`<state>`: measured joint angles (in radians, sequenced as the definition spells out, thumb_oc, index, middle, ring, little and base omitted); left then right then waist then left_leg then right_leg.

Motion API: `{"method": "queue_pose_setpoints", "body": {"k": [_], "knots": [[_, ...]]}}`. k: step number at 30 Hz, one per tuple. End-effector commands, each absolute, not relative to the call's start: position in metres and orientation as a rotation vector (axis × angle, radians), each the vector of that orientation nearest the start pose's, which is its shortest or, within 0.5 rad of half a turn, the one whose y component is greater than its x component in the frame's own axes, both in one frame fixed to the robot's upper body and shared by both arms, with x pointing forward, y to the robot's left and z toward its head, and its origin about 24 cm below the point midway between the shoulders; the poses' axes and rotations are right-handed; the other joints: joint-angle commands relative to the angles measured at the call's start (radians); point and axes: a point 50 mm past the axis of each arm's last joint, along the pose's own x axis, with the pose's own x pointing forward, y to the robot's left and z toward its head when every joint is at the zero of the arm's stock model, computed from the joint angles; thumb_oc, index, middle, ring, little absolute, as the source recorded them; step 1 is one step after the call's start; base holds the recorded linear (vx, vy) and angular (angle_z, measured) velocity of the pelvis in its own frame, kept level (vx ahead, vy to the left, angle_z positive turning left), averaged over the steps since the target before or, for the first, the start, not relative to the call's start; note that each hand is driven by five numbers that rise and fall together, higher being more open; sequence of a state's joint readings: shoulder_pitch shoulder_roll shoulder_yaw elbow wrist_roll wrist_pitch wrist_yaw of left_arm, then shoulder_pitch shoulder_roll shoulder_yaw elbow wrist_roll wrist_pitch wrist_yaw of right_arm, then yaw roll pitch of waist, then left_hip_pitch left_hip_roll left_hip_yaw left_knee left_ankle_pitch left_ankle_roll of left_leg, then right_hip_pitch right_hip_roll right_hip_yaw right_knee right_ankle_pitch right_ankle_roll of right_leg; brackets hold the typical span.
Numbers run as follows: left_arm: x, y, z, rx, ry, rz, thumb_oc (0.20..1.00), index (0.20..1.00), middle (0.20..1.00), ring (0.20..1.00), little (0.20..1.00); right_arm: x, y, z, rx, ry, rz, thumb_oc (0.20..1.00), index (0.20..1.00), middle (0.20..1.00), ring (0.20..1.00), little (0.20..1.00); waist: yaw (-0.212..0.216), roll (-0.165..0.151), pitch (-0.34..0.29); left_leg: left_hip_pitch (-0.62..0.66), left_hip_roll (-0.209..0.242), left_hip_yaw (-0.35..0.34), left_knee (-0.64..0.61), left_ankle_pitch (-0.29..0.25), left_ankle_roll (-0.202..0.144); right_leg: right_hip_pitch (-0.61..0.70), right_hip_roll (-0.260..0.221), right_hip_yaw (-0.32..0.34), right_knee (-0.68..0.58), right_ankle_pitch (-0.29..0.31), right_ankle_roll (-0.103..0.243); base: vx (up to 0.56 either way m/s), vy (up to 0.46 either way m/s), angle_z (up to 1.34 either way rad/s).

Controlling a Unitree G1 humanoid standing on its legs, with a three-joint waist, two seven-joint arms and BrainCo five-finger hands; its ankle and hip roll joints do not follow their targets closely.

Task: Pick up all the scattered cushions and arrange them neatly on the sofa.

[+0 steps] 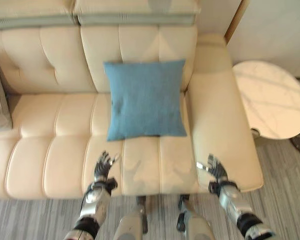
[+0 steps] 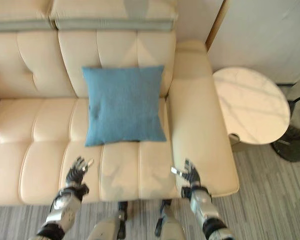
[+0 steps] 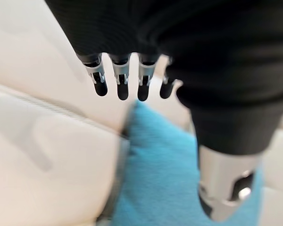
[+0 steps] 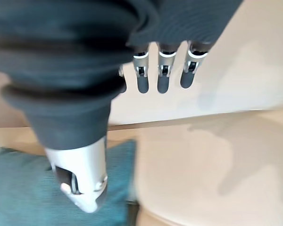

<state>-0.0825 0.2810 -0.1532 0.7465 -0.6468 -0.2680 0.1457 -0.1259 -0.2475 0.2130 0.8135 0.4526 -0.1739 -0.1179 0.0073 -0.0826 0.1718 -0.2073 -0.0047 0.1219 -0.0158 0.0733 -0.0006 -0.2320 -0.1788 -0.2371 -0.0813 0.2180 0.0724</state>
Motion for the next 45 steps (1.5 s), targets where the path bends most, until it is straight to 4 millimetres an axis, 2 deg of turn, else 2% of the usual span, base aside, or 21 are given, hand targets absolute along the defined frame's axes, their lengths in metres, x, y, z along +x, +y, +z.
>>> {"method": "queue_pose_setpoints", "body": {"k": [1, 3, 5, 7, 8, 9, 17, 18, 19, 20, 22, 24, 26, 29, 30, 31, 33, 34, 35, 37, 45], "knots": [[0.233, 0.219, -0.068, -0.212, 0.386, 0.281, 1.0, 1.0, 1.0, 1.0, 1.0, 0.232, -0.209, -0.075, 0.093, 0.472, -0.157, 1.0, 1.0, 1.0, 1.0, 1.0, -0.003, 0.046, -0.027, 0.062, -0.023, -0.036, -0.047, -0.078, 0.033, 0.122, -0.048, -0.024, 0.027, -0.108, 0.087, -0.03, 0.095, -0.15], [0.22, 0.211, -0.082, -0.177, 0.456, 0.252, 1.0, 1.0, 1.0, 1.0, 1.0, 0.216, -0.208, -0.086, 0.08, 0.527, -0.15, 1.0, 1.0, 1.0, 1.0, 1.0, -0.013, 0.043, -0.042, 0.092, -0.023, -0.018, -0.071, -0.078, 0.036, 0.139, -0.044, -0.017, 0.007, -0.08, 0.096, -0.03, 0.055, -0.15], [0.216, 0.197, -0.09, -0.118, 0.511, 0.182, 1.0, 1.0, 1.0, 1.0, 1.0, 0.208, -0.203, -0.093, 0.096, 0.556, -0.158, 1.0, 1.0, 1.0, 1.0, 1.0, -0.029, 0.041, -0.041, 0.104, -0.009, 0.005, -0.071, -0.07, 0.033, 0.13, -0.029, 0.019, 0.02, -0.055, 0.103, -0.16, -0.005, -0.26], [0.216, 0.197, -0.09, -0.118, 0.511, 0.182, 1.0, 1.0, 1.0, 1.0, 1.0, 0.208, -0.203, -0.093, 0.096, 0.556, -0.158, 1.0, 1.0, 1.0, 1.0, 1.0, -0.029, 0.041, -0.043, 0.102, -0.01, 0.005, -0.071, -0.07, 0.033, 0.128, -0.029, 0.019, 0.019, -0.054, 0.103, -0.15, -0.023, -0.28], [0.217, 0.186, -0.091, -0.076, 0.52, 0.109, 1.0, 1.0, 1.0, 1.0, 1.0, 0.204, -0.201, -0.095, 0.121, 0.566, -0.163, 1.0, 1.0, 1.0, 1.0, 1.0, -0.045, 0.049, -0.031, 0.108, 0.007, 0.01, -0.071, -0.051, 0.03, 0.12, -0.004, 0.062, 0.136, -0.115, 0.089, -0.19, -0.069, -0.21], [0.214, 0.185, -0.093, -0.052, 0.533, 0.083, 1.0, 1.0, 1.0, 1.0, 1.0, 0.203, -0.2, -0.096, 0.118, 0.571, -0.157, 1.0, 1.0, 1.0, 1.0, 1.0, -0.045, 0.054, -0.028, 0.12, 0.017, 0.017, -0.071, -0.045, 0.028, 0.149, 0.01, 0.06, 0.151, -0.164, 0.072, -0.21, -0.089, -0.07], [0.182, 0.192, -0.115, 0.038, 0.677, 0.04, 1.0, 1.0, 1.0, 1.0, 1.0, 0.195, -0.197, -0.103, 0.097, 0.613, -0.107, 1.0, 1.0, 1.0, 1.0, 1.0, -0.018, 0.05, -0.08, 0.102, 0.043, 0.028, -0.071, -0.017, 0.002, 0.263, 0.066, 0.096, 0.186, -0.289, 0.048, -0.19, -0.199, -0.18], [0.172, 0.199, -0.123, 0.037, 0.735, 0.098, 1.0, 1.0, 1.0, 1.0, 1.0, 0.189, -0.194, -0.111, 0.084, 0.662, -0.101, 1.0, 1.0, 1.0, 1.0, 1.0, -0.01, 0.047, -0.072, 0.073, 0.065, 0.021, -0.071, 0.029, -0.026, 0.29, 0.103, 0.102, 0.131, -0.349, 0.006, -0.3, -0.317, -0.24], [0.172, 0.199, -0.123, 0.037, 0.735, 0.098, 1.0, 1.0, 1.0, 1.0, 1.0, 0.189, -0.194, -0.111, 0.084, 0.662, -0.101, 1.0, 1.0, 1.0, 1.0, 1.0, -0.01, 0.048, -0.074, 0.071, 0.066, 0.02, -0.071, 0.03, -0.026, 0.288, 0.103, 0.101, 0.131, -0.349, 0.006, -0.58, -0.61, -0.09], [0.171, 0.203, -0.124, 0.024, 0.745, 0.132, 1.0, 1.0, 1.0, 1.0, 1.0, 0.188, -0.197, -0.112, 0.054, 0.677, -0.095, 1.0, 1.0, 1.0, 1.0, 1.0, -0.009, 0.055, -0.057, 0.039, 0.102, 0.003, -0.071, 0.081, -0.064, 0.268, 0.141, 0.094, 0.133, -0.363, -0.025, -0.28, -0.296, 0.0], [0.17, 0.202, -0.126, 0.009, 0.759, 0.146, 1.0, 1.0, 1.0, 1.0, 1.0, 0.185, -0.198, -0.114, 0.048, 0.691, -0.095, 1.0, 1.0, 1.0, 1.0, 1.0, -0.013, 0.063, -0.043, 0.018, 0.118, -0.007, -0.071, 0.107, -0.082, 0.262, 0.165, 0.083, 0.13, -0.369, -0.041, -0.41, -0.388, 0.12], [0.165, 0.201, -0.13, -0.001, 0.787, 0.163, 1.0, 1.0, 1.0, 1.0, 1.0, 0.178, -0.202, -0.12, 0.043, 0.729, -0.113, 1.0, 1.0, 1.0, 1.0, 1.0, -0.023, 0.07, -0.02, 0.01, 0.124, -0.006, -0.071, 0.102, -0.088, 0.262, 0.171, 0.06, 0.131, -0.372, -0.05, -0.36, -0.293, 0.26], [0.161, 0.202, -0.135, -0.035, 0.819, 0.202, 1.0, 1.0, 1.0, 1.0, 1.0, 0.173, -0.206, -0.123, 0.044, 0.752, -0.14, 1.0, 1.0, 1.0, 1.0, 1.0, -0.032, 0.066, -0.003, 0.023, 0.134, 0.071, -0.071, 0.089, -0.091, 0.271, 0.16, 0.029, 0.125, -0.366, -0.05, -0.25, -0.162, 0.38], [0.154, 0.204, -0.139, -0.088, 0.85, 0.251, 1.0, 1.0, 1.0, 1.0, 1.0, 0.17, -0.204, -0.125, 0.024, 0.773, -0.12, 1.0, 1.0, 1.0, 1.0, 1.0, -0.025, 0.05, 0.0, 0.074, 0.133, 0.112, 0.001, 0.059, -0.079, 0.282, 0.146, 0.022, 0.081, -0.331, -0.051, -0.22, -0.151, 0.12], [0.142, 0.205, -0.144, -0.148, 0.88, 0.298, 1.0, 1.0, 1.0, 1.0, 1.0, 0.165, -0.203, -0.128, 0.02, 0.796, -0.097, 1.0, 1.0, 1.0, 1.0, 1.0, -0.013, 0.035, -0.014, 0.091, 0.112, 0.06, 0.138, -0.034, -0.059, 0.291, 0.13, 0.033, 0.044, -0.303, -0.048, -0.16, -0.065, -0.38], [0.136, 0.206, -0.147, -0.18, 0.895, 0.319, 1.0, 1.0, 1.0, 1.0, 1.0, 0.162, -0.202, -0.13, 0.024, 0.809, -0.084, 1.0, 1.0, 1.0, 1.0, 1.0, -0.012, 0.031, -0.035, 0.113, 0.098, 0.035, 0.187, -0.075, -0.041, 0.285, 0.123, 0.034, 0.025, -0.287, -0.049, -0.14, -0.048, -0.59], [0.134, 0.206, -0.148, -0.193, 0.904, 0.328, 1.0, 1.0, 1.0, 1.0, 1.0, 0.159, -0.202, -0.131, 0.032, 0.819, -0.087, 1.0, 1.0, 1.0, 1.0, 1.0, -0.015, 0.034, -0.047, 0.147, 0.093, 0.038, 0.187, -0.088, -0.038, 0.285, 0.123, 0.033, 0.02, -0.286, -0.046, -0.02, 0.035, -0.48], [0.131, 0.206, -0.149, -0.196, 0.912, 0.331, 1.0, 1.0, 1.0, 1.0, 1.0, 0.156, -0.202, -0.133, 0.035, 0.829, -0.087, 1.0, 1.0, 1.0, 1.0, 1.0, -0.02, 0.046, -0.057, 0.198, 0.097, 0.05, 0.13, -0.098, -0.044, 0.29, 0.131, 0.032, 0.028, -0.297, -0.038, 0.01, 0.126, 0.01], [0.129, 0.202, -0.151, -0.183, 0.932, 0.308, 1.0, 1.0, 1.0, 1.0, 1.0, 0.152, -0.2, -0.135, 0.036, 0.847, -0.084, 1.0, 1.0, 1.0, 1.0, 1.0, -0.034, 0.063, -0.083, 0.247, 0.095, 0.067, -0.019, -0.066, -0.052, 0.285, 0.141, 0.014, 0.02, -0.295, -0.032, 0.02, 0.108, 0.22], [0.127, 0.201, -0.152, -0.165, 0.948, 0.301, 1.0, 1.0, 1.0, 1.0, 1.0, 0.15, -0.2, -0.137, 0.032, 0.857, -0.086, 1.0, 1.0, 1.0, 1.0, 1.0, -0.041, 0.066, -0.101, 0.252, 0.09, 0.063, -0.071, -0.047, -0.049, 0.275, 0.143, 0.006, 0.016, -0.289, -0.035, -0.03, 0.092, 0.63], [0.123, 0.202, -0.154, -0.096, 0.976, 0.256, 1.0, 1.0, 1.0, 1.0, 1.0, 0.142, -0.198, -0.144, 0.015, 0.914, -0.086, 1.0, 1.0, 1.0, 1.0, 1.0, -0.031, 0.066, -0.126, 0.286, 0.077, 0.062, -0.062, -0.081, -0.039, 0.311, 0.117, -0.001, -0.001, -0.268, -0.019, -0.01, 0.098, 0.28]]}}
